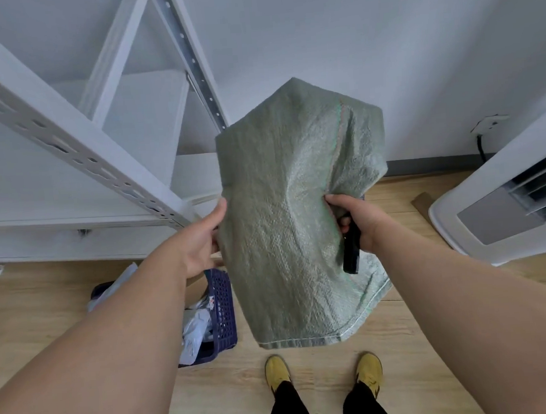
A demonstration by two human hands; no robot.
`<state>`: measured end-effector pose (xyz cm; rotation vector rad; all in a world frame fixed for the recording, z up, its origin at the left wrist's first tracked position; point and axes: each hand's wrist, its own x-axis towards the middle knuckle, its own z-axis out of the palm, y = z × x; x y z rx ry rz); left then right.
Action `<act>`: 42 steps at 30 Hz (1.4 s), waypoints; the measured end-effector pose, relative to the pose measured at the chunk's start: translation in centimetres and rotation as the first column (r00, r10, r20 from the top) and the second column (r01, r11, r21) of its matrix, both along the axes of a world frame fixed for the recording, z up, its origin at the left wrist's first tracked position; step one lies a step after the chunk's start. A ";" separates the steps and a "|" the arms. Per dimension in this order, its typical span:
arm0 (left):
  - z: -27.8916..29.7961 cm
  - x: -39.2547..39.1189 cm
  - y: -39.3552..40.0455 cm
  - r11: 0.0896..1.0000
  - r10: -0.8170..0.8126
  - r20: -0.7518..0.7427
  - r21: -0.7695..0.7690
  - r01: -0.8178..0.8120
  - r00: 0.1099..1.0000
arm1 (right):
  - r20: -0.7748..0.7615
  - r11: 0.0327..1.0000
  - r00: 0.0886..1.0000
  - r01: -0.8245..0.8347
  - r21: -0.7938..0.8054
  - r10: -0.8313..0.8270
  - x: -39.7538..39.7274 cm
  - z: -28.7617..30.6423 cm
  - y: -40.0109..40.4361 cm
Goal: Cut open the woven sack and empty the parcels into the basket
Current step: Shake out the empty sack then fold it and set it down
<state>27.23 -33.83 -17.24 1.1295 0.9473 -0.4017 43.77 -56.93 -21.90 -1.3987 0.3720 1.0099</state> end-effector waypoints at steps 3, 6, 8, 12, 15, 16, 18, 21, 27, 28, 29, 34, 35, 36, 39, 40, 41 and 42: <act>-0.8 -0.4 0.4 0.995 -0.033 -0.052 0.090 0.037 0.998 | 0.012 1.000 1.000 0.017 -0.015 -0.017 0.4 -0.4 -0.3; -1.0 0.3 0.6 0.954 0.199 -0.007 0.230 -0.192 0.980 | -0.001 1.000 1.000 -0.013 0.001 0.013 0.7 -0.6 -0.8; -0.9 0.6 0.8 0.912 0.303 0.015 0.287 -0.294 0.953 | -0.038 0.994 0.995 -0.095 0.044 0.097 1.0 -0.4 -1.6; -1.2 1.2 0.7 0.878 0.367 0.029 0.320 -0.357 0.930 | -0.155 0.977 0.978 -0.112 0.182 0.141 1.1 -0.6 -2.9; -1.6 1.8 0.3 0.842 0.431 0.047 0.338 -0.420 0.901 | -0.256 0.971 0.965 0.001 0.239 0.062 1.2 -0.8 -3.7; -1.8 2.0 0.2 0.826 0.446 0.058 0.357 -0.436 0.893 | -0.275 0.977 0.961 0.018 0.213 0.043 1.3 -0.8 -3.9; -2.0 2.3 -0.1 0.798 0.405 0.068 0.461 -0.389 0.912 | -0.309 0.994 0.949 0.088 0.072 -0.062 1.6 -0.9 -4.2; -2.6 2.4 -0.8 0.829 0.250 0.081 0.498 -0.256 0.965 | -0.285 0.960 0.921 0.225 -0.168 -0.266 1.7 -1.4 -4.4; -4.1 0.2 -1.3 0.729 -0.407 -0.289 0.469 0.499 0.867 | -0.195 0.958 0.954 0.183 -0.220 -0.227 1.7 -2.3 -5.3; -4.4 0.0 -1.6 0.614 -0.448 -0.412 0.504 0.608 0.793 | -0.194 0.967 0.960 0.164 -0.193 -0.201 1.6 -2.3 -5.3; -4.7 -0.3 -2.0 0.502 -0.444 -0.533 0.517 0.693 0.720 | -0.197 0.975 0.963 0.150 -0.163 -0.181 1.4 -2.3 -5.1; -5.4 0.6 -5.5 0.205 -0.538 -0.509 0.694 0.690 0.672 | -0.198 0.992 0.973 0.109 -0.066 -0.120 0.7 -1.7 -2.6; -5.3 1.0 -6.5 0.233 -0.595 -0.403 0.741 0.630 0.695 | -0.196 0.993 0.974 0.103 -0.056 -0.113 0.6 -1.4 -2.2; -5.2 1.4 -7.4 0.290 -0.614 -0.320 0.759 0.583 0.722 | -0.196 0.994 0.975 0.098 -0.051 -0.106 0.5 -1.2 -2.0; -5.6 1.9 -8.6 0.280 -0.510 -0.365 0.786 0.551 0.779 | -0.165 0.996 0.985 0.036 -0.078 -0.049 0.7 -0.6 -2.0; -5.7 1.8 -8.6 0.270 -0.453 -0.397 0.793 0.547 0.798 | -0.120 0.989 0.993 0.001 -0.149 -0.020 0.8 -0.5 -2.1; -5.9 1.7 -8.4 0.292 -0.394 -0.408 0.794 0.533 0.823 | -0.055 0.962 0.998 -0.029 -0.270 0.015 0.9 -0.6 -2.3; -6.0 1.5 -8.1 0.331 -0.327 -0.414 0.792 0.514 0.849 | 0.031 0.903 0.998 -0.036 -0.428 0.055 0.9 -0.9 -2.6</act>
